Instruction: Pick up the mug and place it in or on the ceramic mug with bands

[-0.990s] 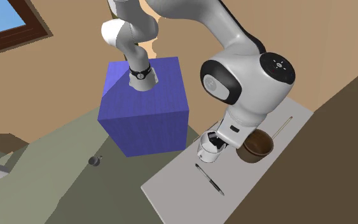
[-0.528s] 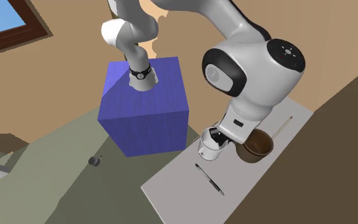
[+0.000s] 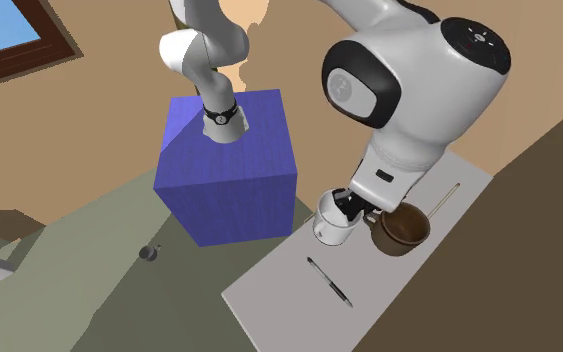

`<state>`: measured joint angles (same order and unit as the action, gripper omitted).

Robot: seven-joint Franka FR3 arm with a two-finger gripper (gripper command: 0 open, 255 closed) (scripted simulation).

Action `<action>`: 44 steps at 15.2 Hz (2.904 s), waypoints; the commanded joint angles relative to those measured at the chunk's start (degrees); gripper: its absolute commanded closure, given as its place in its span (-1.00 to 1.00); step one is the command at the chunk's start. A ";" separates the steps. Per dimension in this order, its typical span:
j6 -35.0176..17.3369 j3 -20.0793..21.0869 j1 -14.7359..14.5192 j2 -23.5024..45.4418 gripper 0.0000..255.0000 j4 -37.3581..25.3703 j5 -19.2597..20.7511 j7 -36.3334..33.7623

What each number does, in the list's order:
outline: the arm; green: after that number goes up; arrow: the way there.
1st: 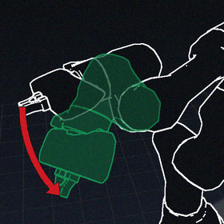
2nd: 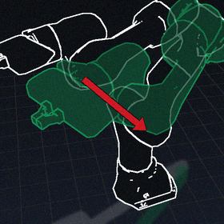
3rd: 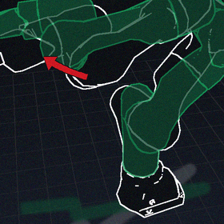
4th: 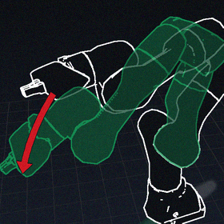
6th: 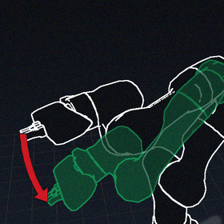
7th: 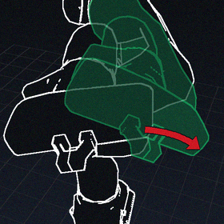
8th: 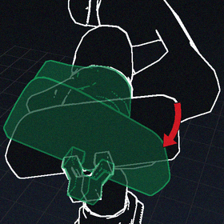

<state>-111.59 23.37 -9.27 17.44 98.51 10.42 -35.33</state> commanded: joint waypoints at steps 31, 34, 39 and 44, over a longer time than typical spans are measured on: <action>30.73 0.65 -17.59 23.03 1.00 -52.60 7.24 -7.72; 27.06 0.99 -16.20 21.23 1.00 -46.95 6.74 -8.24; 22.01 1.26 -14.65 19.56 1.00 -40.02 6.30 -8.86; 17.65 1.33 -13.62 18.79 1.00 -34.75 6.16 -9.36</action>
<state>-92.90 24.70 -23.19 36.41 62.57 16.61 -44.66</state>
